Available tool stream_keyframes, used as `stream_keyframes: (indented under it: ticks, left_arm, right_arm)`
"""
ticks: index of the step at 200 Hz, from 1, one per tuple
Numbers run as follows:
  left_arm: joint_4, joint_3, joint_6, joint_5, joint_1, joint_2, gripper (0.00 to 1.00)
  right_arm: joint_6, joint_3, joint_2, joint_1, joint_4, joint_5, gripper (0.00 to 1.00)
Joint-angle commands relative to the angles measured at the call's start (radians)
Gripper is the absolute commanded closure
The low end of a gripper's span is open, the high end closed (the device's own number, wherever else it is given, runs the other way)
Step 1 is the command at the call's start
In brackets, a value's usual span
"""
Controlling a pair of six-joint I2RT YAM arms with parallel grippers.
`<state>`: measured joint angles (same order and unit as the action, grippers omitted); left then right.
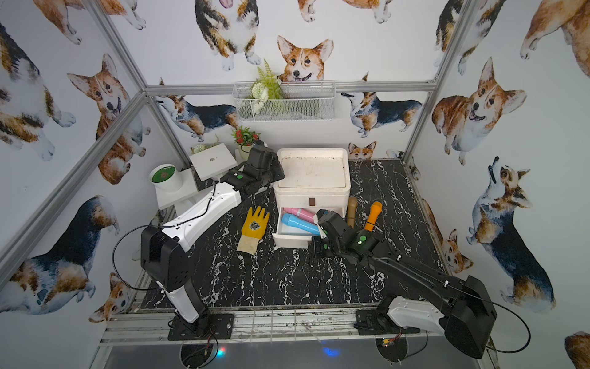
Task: Take the microphone out of the drawer
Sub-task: Open the drawer in the storage box.
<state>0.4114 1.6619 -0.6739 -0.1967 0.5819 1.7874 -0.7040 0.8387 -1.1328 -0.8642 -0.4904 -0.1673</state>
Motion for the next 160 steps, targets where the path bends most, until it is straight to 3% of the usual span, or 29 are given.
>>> stream_keyframes:
  ticks: [1,32,87,125,160]
  left_arm:
    - [0.126,-0.015,-0.1,0.041,-0.007,0.028,0.96]
    - [0.134,-0.016,-0.08,0.049,-0.008,0.026,0.95]
    - [0.143,-0.021,-0.049,0.072,-0.011,0.03,0.95]
    - [0.164,-0.006,-0.048,0.099,-0.011,0.048,0.95]
    - [0.194,0.043,-0.015,0.11,-0.011,0.06,0.95]
  right_arm:
    - [0.012,0.005,0.005,-0.01,0.009,-0.092,0.69]
    - [0.024,0.018,0.042,-0.012,-0.004,-0.074,0.53]
    - [0.117,0.113,0.117,-0.012,-0.116,0.014,0.46]
    - [0.296,0.246,0.059,-0.009,-0.21,0.06,0.42]
    - [0.501,0.405,-0.083,0.019,-0.337,-0.001,0.41]
